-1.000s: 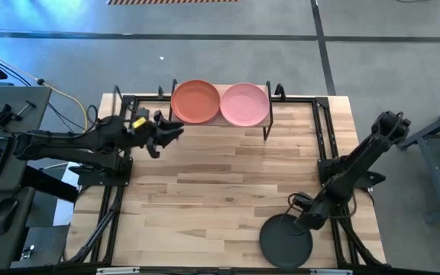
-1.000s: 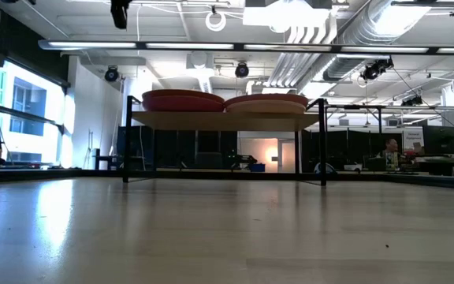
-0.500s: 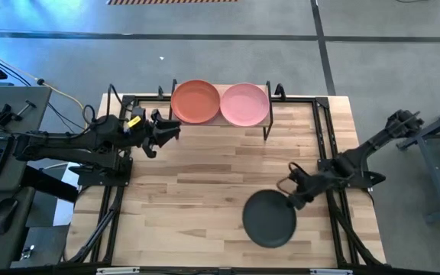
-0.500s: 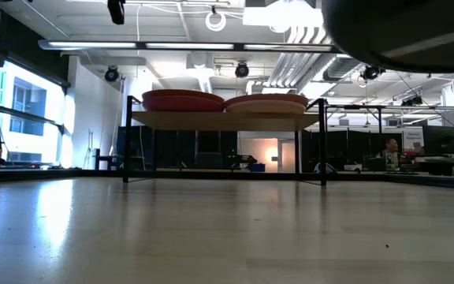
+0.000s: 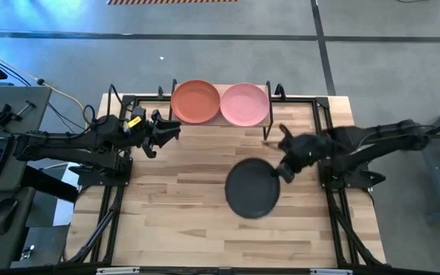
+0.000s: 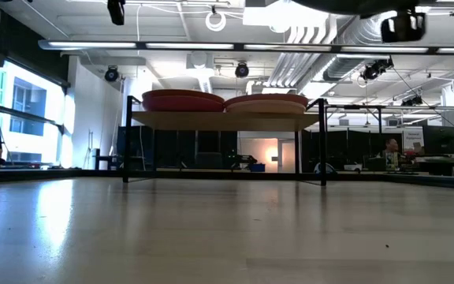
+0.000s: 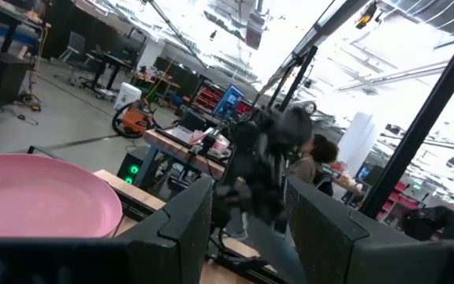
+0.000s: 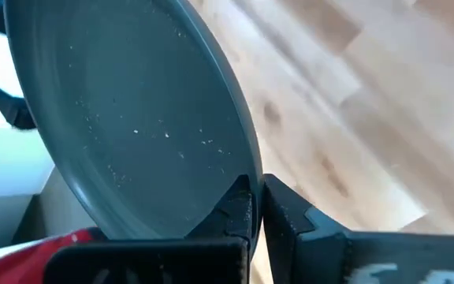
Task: Place and stack plates onto a shelf
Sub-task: Stack the black plate on the light pink plate on the shelf
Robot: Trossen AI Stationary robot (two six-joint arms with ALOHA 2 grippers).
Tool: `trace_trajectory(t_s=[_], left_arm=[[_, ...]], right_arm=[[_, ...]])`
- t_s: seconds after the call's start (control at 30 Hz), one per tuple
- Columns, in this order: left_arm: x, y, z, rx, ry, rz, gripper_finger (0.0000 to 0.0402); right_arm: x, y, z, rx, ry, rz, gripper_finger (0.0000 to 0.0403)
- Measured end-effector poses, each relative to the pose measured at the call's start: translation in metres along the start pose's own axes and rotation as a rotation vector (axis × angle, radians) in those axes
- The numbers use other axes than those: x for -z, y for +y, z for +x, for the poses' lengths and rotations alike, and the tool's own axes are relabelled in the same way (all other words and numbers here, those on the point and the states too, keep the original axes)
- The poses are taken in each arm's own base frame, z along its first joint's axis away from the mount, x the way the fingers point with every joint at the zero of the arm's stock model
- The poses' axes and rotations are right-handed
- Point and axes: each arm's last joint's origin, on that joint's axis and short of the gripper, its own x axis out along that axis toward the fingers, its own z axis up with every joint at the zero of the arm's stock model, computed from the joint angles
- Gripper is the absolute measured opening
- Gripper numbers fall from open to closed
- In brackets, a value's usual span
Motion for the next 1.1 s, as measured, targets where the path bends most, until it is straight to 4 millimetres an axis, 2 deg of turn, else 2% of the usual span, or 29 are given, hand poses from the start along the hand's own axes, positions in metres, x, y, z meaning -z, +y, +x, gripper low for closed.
trace_trajectory(t_s=[0.27,0.5,0.77,0.93,1.1], left_arm=[[0.0,0.0,0.0,0.0,0.0,0.016,0.0152],[0.0,0.0,0.0,0.0,0.0,-0.016,0.0152],[0.0,0.0,0.0,0.0,0.0,0.009,0.0152],[0.0,0.0,0.0,0.0,0.0,0.009,0.0152],[0.0,0.0,0.0,0.0,-0.001,0.01,0.0152]], right_arm=[[-0.05,0.001,-0.04,0.042,-0.095,-0.039,0.0],[-0.096,0.002,-0.051,0.085,-0.151,-0.063,0.0],[-0.162,0.006,-0.073,0.205,-0.2,-0.166,0.0],[-0.201,-0.014,-0.087,0.306,-0.193,-0.153,0.0],[-0.232,-0.053,-0.087,0.402,-0.133,-0.044,0.0]])
